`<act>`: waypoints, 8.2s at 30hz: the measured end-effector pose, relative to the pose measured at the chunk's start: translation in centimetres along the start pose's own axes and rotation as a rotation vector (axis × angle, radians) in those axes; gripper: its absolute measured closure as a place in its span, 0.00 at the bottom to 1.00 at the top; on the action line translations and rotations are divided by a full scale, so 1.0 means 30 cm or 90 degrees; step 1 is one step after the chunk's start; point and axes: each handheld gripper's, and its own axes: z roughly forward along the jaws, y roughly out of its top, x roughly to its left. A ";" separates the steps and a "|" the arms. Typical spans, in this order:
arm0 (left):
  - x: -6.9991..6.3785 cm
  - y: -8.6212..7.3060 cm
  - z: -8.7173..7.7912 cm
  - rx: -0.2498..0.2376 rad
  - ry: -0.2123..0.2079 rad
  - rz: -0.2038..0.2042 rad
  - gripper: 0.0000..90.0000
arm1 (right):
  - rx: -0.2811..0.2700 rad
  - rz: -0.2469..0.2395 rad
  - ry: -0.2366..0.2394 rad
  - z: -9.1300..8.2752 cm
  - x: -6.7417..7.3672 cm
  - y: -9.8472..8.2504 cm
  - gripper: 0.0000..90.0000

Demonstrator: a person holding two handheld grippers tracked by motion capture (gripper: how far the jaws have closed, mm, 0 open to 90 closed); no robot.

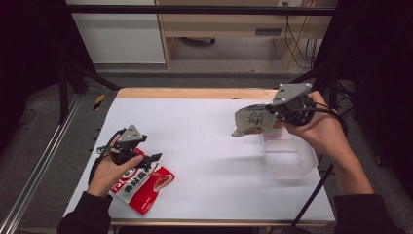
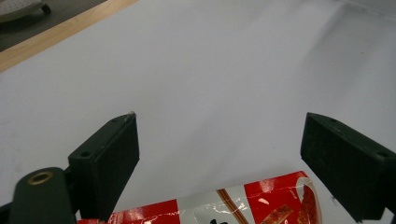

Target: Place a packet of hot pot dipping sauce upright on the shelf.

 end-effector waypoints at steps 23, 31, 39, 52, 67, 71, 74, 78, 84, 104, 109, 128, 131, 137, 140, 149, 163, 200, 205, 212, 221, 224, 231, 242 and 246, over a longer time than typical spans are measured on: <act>0.008 -0.008 -0.005 0.001 0.005 -0.003 0.13 | 0.029 0.059 -0.046 -0.035 -0.090 -0.176 1.00; 0.012 -0.007 -0.002 -0.006 -0.006 -0.009 0.13 | 0.043 0.077 -0.049 0.000 -0.119 -0.238 1.00; 0.012 -0.015 0.013 0.013 0.002 -0.001 0.13 | 0.058 0.076 -0.047 0.022 -0.127 -0.274 1.00; 0.022 -0.018 0.001 0.006 0.006 -0.007 0.13 | 0.079 0.092 -0.038 0.046 -0.128 -0.337 1.00; 0.021 -0.016 0.005 0.007 0.003 -0.008 0.13 | 0.106 0.104 0.005 0.115 -0.124 -0.369 1.00; 0.026 -0.019 0.003 0.007 0.005 -0.011 0.13 | 0.116 0.113 0.015 0.152 -0.132 -0.380 1.00; 0.027 -0.020 0.004 0.008 0.005 -0.012 0.13 | 0.116 0.124 0.013 0.175 -0.141 -0.388 1.00; 0.026 -0.020 0.007 0.009 0.003 -0.011 0.13 | 0.113 0.143 -0.002 0.190 -0.160 -0.403 0.99; 0.028 -0.021 0.003 0.007 0.006 -0.013 0.13 | 0.102 0.160 -0.013 0.206 -0.168 -0.421 0.97; 0.030 -0.020 -0.001 0.005 0.005 -0.014 0.13 | 0.093 0.171 -0.042 0.202 -0.154 -0.407 0.53; 0.030 -0.020 -0.002 0.005 0.005 -0.014 0.13 | 0.092 0.171 -0.045 0.203 -0.145 -0.405 0.40; 0.031 -0.020 -0.004 0.004 0.005 -0.014 0.13 | 0.092 0.180 -0.047 0.208 -0.142 -0.398 0.26; 0.031 -0.020 -0.004 0.005 0.005 -0.013 0.13 | 0.086 0.181 -0.045 0.206 -0.139 -0.395 0.25; 0.031 -0.022 -0.005 0.006 0.006 -0.013 0.13 | 0.073 0.171 -0.048 0.197 -0.133 -0.378 0.23; 0.032 -0.023 -0.007 0.007 0.006 -0.012 0.13 | 0.063 0.166 -0.049 0.187 -0.124 -0.359 0.22; 0.039 -0.036 -0.018 0.009 0.013 -0.016 0.13 | 0.019 0.135 -0.048 0.146 -0.076 -0.278 0.18; 0.059 -0.086 -0.068 0.021 0.044 -0.033 0.12 | -0.034 0.097 -0.022 0.145 0.051 -0.158 0.16; 0.128 -0.218 -0.211 0.033 0.130 -0.087 0.10 | -0.061 0.059 0.079 0.362 0.459 -0.015 0.20; 0.132 -0.244 -0.224 0.029 0.132 -0.099 0.10 | -0.050 0.063 0.070 0.399 0.511 -0.020 0.20; 0.126 -0.285 -0.228 0.038 0.139 -0.115 0.09 | -0.044 0.075 0.068 0.451 0.576 -0.062 0.21; 0.131 -0.347 -0.243 0.047 0.157 -0.137 0.10 | -0.054 0.105 0.054 0.452 0.614 -0.105 0.21; 0.134 -0.365 -0.246 0.052 0.157 -0.144 0.11 | -0.056 0.112 0.053 0.453 0.619 -0.114 0.21; 0.125 -0.419 -0.236 0.074 0.152 -0.157 0.12 | -0.040 0.111 0.054 0.468 0.626 -0.123 0.20; 0.134 -0.453 -0.241 0.088 0.165 -0.176 0.13 | -0.023 0.106 0.060 0.483 0.633 -0.129 0.20; 0.140 -0.462 -0.239 0.096 0.160 -0.185 0.13 | -0.021 0.108 0.062 0.485 0.630 -0.133 0.20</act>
